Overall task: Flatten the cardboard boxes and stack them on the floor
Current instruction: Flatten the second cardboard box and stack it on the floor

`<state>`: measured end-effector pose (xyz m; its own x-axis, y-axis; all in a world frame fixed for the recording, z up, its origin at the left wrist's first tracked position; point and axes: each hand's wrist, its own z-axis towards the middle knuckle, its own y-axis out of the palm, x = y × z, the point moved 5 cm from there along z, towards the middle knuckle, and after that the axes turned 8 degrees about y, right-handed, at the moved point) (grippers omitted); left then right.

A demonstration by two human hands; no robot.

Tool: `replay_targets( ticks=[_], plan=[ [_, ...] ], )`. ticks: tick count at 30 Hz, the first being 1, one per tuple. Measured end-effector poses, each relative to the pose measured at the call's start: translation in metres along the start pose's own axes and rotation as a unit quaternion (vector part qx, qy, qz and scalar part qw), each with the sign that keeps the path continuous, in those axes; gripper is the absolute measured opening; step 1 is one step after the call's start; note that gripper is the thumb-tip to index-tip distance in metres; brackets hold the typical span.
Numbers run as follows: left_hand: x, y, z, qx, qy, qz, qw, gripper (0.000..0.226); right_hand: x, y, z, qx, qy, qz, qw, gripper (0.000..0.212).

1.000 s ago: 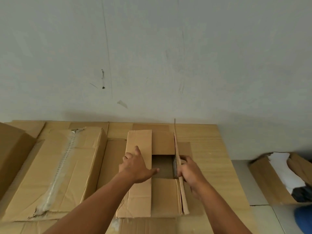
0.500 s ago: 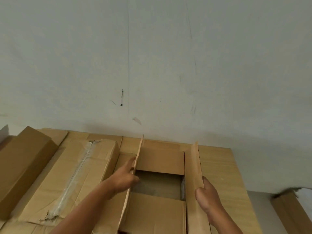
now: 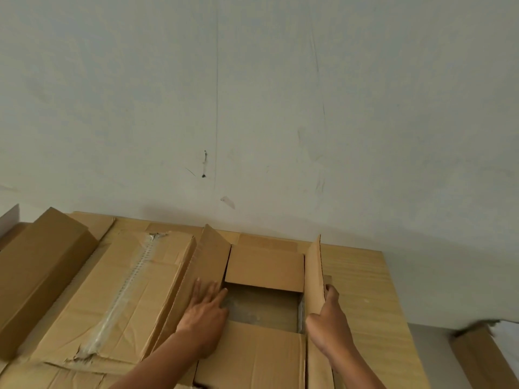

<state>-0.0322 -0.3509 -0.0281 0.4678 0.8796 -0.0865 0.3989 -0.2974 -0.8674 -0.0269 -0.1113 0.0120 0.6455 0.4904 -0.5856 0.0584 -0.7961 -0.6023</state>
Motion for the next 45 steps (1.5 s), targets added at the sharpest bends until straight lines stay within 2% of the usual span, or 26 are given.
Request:
replay_targets(
  ticks=[4,6,8,9,12,13,15,17,18,21,23,25,26,29,31,34,37,45],
  plan=[
    [-0.01,-0.021,-0.014,0.1,-0.027,-0.175,0.979,0.041,0.002,0.0,0.001,0.006,-0.008,0.001,1.0,0.096],
    [-0.019,-0.028,-0.023,0.129,-0.067,-0.236,0.961,0.053,0.002,0.002,0.002,0.008,-0.01,-0.008,1.0,0.095],
    [-0.022,-0.024,-0.031,0.121,-0.095,-0.239,0.959,0.067,0.003,0.005,0.006,0.009,-0.016,-0.019,1.0,0.092],
    [-0.023,-0.022,-0.034,0.119,-0.109,-0.219,0.962,0.066,0.003,0.006,0.008,0.013,-0.021,-0.029,0.999,0.089],
    [-0.025,-0.018,-0.042,0.127,-0.155,-0.192,0.961,0.037,-0.002,0.006,0.005,0.047,-0.052,-0.105,0.992,0.093],
    [-0.028,-0.018,-0.044,0.135,-0.167,-0.201,0.956,0.044,-0.006,0.005,0.003,0.077,-0.079,-0.168,0.98,0.099],
    [-0.029,-0.015,-0.047,0.142,-0.164,-0.226,0.95,0.08,-0.017,0.007,-0.001,0.159,-0.159,-0.325,0.919,0.106],
    [-0.027,-0.014,-0.049,0.134,-0.147,-0.258,0.945,0.098,-0.038,0.012,-0.008,0.202,-0.255,-0.412,0.851,0.093],
    [-0.026,-0.013,-0.051,0.126,-0.143,-0.276,0.942,0.1,-0.05,0.019,-0.013,0.184,-0.296,-0.443,0.826,0.078],
    [-0.022,-0.017,-0.054,0.126,-0.138,-0.297,0.936,0.097,-0.069,0.05,-0.021,0.017,-0.353,-0.533,0.769,0.043],
    [-0.018,-0.021,-0.053,0.139,-0.129,-0.29,0.938,0.094,-0.068,0.068,-0.018,-0.092,-0.305,-0.604,0.73,0.035],
    [-0.016,-0.023,-0.054,0.138,-0.122,-0.28,0.942,0.092,-0.061,0.079,-0.003,-0.146,-0.236,-0.66,0.698,0.037],
    [-0.016,-0.024,-0.054,0.135,-0.118,-0.278,0.944,0.092,-0.057,0.082,0.005,-0.16,-0.209,-0.667,0.697,0.046],
    [-0.015,-0.026,-0.056,0.133,-0.105,-0.289,0.942,0.091,-0.055,0.081,0.022,-0.163,-0.16,-0.642,0.732,0.083],
    [-0.015,-0.027,-0.056,0.133,-0.097,-0.295,0.941,0.087,-0.056,0.078,0.026,-0.16,-0.152,-0.613,0.759,0.091],
    [-0.014,-0.028,-0.055,0.143,-0.081,-0.305,0.938,0.085,-0.065,0.069,0.023,-0.156,-0.17,-0.557,0.798,0.09],
    [-0.012,-0.029,-0.054,0.153,-0.059,-0.32,0.933,0.088,-0.082,0.049,0.021,-0.105,-0.206,-0.505,0.832,0.091],
    [-0.014,-0.027,-0.054,0.171,-0.061,-0.359,0.916,0.122,-0.106,-0.004,0.053,0.025,-0.286,-0.417,0.862,0.085]
  ],
)
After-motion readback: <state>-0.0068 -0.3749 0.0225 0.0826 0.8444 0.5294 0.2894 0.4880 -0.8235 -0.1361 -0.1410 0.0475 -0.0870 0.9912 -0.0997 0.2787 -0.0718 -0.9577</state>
